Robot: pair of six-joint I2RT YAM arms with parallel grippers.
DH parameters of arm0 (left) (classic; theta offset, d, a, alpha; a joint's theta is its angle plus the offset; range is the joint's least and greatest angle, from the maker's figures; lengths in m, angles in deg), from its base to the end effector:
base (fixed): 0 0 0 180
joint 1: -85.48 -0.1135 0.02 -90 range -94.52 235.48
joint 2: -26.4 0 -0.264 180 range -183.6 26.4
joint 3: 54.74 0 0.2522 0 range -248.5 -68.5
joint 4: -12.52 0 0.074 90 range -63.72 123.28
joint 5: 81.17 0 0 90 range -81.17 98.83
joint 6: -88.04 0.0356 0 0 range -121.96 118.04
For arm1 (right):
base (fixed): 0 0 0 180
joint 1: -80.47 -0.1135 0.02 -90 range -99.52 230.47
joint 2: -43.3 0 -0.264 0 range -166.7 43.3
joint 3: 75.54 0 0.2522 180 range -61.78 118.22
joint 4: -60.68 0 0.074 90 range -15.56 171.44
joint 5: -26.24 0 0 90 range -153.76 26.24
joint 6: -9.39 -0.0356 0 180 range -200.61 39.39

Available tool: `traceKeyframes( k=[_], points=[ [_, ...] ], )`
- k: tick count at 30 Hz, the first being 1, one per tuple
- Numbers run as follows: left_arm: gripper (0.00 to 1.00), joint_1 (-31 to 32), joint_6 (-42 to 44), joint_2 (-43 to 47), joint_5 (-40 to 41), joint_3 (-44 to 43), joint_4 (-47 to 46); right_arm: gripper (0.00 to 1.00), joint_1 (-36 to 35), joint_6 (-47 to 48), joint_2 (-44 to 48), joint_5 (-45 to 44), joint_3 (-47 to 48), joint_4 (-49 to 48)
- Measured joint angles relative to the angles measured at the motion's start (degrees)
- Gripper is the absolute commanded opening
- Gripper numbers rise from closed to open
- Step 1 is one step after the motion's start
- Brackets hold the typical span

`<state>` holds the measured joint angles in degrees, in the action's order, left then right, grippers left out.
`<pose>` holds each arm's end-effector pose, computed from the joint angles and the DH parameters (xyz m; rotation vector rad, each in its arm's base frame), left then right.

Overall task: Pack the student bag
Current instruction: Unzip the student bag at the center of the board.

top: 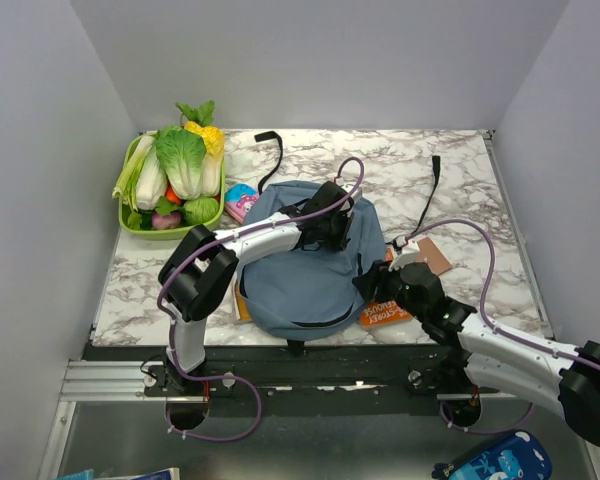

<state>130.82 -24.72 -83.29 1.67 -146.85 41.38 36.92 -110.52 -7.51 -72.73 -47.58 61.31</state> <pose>0.2954 -0.3052 0.2067 0.5490 2.4317 -0.6867 0.1384 0.1239 0.1767 -0.1378 2.0343 0.6707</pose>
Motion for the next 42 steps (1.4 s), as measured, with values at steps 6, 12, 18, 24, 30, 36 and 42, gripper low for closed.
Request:
traceKeyframes(
  k=[6,12,18,24,30,36,42],
  points=[
    [0.00,0.0,0.0,1.6,-0.4,0.0,0.1,0.59,0.0,1.7,-4.0,0.0,2.8,-0.1],
    [0.00,0.0,0.1,4.9,-1.7,0.6,0.0,0.59,0.0,3.0,-6.7,0.0,5.6,-0.6],
    [0.00,-0.3,0.2,5.2,-2.3,2.0,-0.5,0.66,0.0,3.3,-7.0,-0.1,5.6,-1.4],
    [0.00,-0.7,0.1,5.6,-2.8,2.5,-0.7,0.68,0.0,4.6,-14.6,-0.6,7.7,-3.8],
    [0.00,-0.8,0.1,6.6,-3.0,3.1,-0.8,0.64,0.0,5.2,-19.9,-0.7,10.3,-5.4],
    [0.00,-1.1,0.1,6.7,-3.0,3.5,-0.9,0.52,0.0,5.4,-22.4,-0.7,11.5,-6.4],
    [0.00,-1.5,0.1,6.7,-3.1,3.8,-1.0,0.43,0.0,5.1,-24.0,-0.7,12.0,-7.0]
  ],
)
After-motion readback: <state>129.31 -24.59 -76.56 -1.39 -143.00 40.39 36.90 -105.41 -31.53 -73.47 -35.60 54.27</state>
